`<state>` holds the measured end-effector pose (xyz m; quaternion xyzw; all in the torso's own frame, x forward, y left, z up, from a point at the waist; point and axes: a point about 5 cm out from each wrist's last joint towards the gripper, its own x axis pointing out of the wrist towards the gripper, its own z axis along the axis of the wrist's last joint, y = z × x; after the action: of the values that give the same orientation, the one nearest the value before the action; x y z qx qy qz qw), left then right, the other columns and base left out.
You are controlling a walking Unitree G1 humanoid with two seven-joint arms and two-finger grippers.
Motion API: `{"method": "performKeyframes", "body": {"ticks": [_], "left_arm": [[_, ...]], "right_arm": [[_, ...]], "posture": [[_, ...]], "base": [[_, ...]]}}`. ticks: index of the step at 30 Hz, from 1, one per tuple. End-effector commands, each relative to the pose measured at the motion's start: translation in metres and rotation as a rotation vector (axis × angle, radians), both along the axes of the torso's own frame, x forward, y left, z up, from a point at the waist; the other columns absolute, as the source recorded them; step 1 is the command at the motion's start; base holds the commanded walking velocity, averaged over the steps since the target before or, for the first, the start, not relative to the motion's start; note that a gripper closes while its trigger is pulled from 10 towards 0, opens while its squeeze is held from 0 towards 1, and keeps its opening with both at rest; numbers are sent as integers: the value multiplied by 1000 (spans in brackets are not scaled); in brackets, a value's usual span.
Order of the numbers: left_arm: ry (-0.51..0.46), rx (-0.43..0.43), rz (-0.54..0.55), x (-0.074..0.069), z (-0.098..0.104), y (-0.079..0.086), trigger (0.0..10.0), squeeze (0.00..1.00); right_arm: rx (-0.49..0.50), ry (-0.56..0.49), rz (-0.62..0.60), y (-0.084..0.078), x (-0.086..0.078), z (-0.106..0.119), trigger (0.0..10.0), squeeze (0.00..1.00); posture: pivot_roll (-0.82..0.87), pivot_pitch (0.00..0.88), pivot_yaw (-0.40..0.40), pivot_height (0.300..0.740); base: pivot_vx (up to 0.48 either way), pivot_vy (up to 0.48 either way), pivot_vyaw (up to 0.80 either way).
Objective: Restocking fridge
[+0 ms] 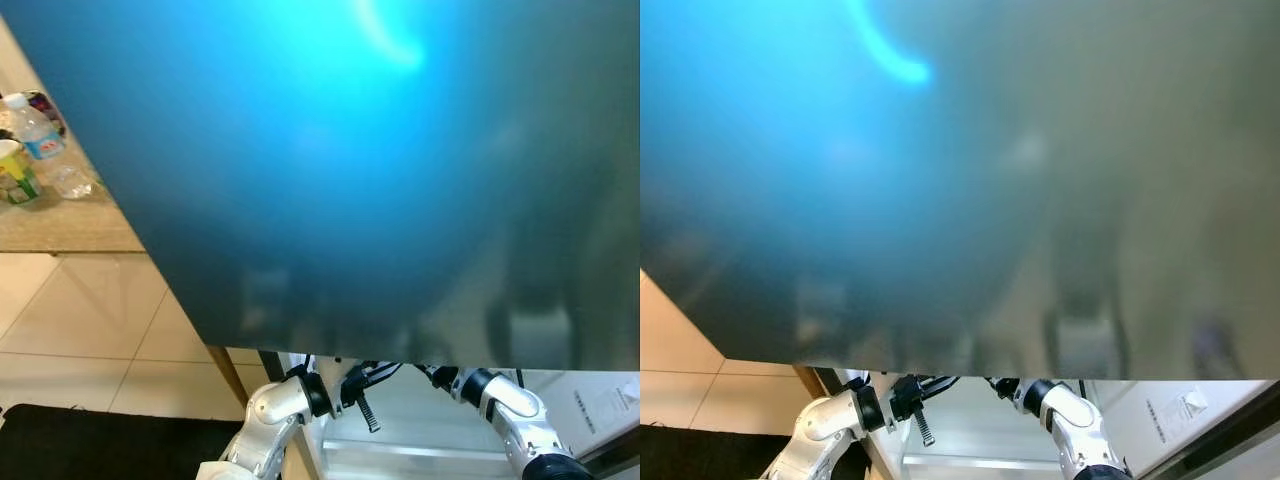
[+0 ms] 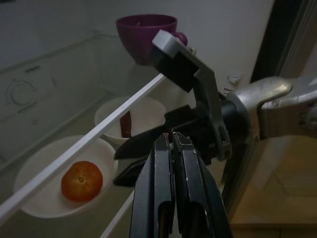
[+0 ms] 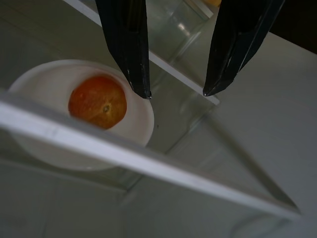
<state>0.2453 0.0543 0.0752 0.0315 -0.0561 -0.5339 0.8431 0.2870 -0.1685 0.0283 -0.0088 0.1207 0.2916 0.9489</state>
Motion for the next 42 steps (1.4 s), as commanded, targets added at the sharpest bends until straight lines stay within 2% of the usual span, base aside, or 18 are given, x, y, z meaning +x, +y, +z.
{"method": "performKeyframes", "body": {"ticks": [1, 8, 18, 25, 29, 33, 38, 42], "left_arm": [[10, 45, 24, 1, -6, 5, 10000, 0], [18, 68, 53, 5, -8, 5, 10000, 0], [34, 104, 64, 4, -14, 4, 10000, 0], [69, 133, 90, 3, -24, 12, 10000, 0], [140, 148, 119, 1, -37, 23, 10000, 0], [172, 115, 94, -1, -36, 20, 10000, 0], [183, 77, 92, 0, -31, 14, 10000, 0], [205, 111, 101, 1, -36, 16, 10000, 0]], "right_arm": [[-2, 22, -9, -1, -2, -4, 10000, 0], [7, 5, 4, -2, -3, -2, 10000, 0], [-6, 14, -4, -5, -5, -5, 10000, 0], [-43, 77, -52, -13, -12, -18, 10000, 0], [-112, 143, -114, -22, -21, -32, 10000, 0], [-172, 198, -179, -30, -29, -43, 10000, 0], [-181, 232, -200, -33, -37, -50, 10000, 0], [-192, 255, -213, -35, -40, -54, 10000, 0]], "posture": [[-67, 25, 36, 706], [-70, 26, 38, 706], [-71, 27, 37, 740], [-72, 27, 39, 740], [-70, 26, 37, 740], [-71, 23, 37, 740], [-72, 19, 37, 740], [-69, 13, 34, 740]], "base": [[0, 0, 0], [0, 0, 0], [0, 0, 0], [0, 0, 0], [0, 0, 0], [0, 0, 0], [0, 0, 0], [0, 0, 0]]}}
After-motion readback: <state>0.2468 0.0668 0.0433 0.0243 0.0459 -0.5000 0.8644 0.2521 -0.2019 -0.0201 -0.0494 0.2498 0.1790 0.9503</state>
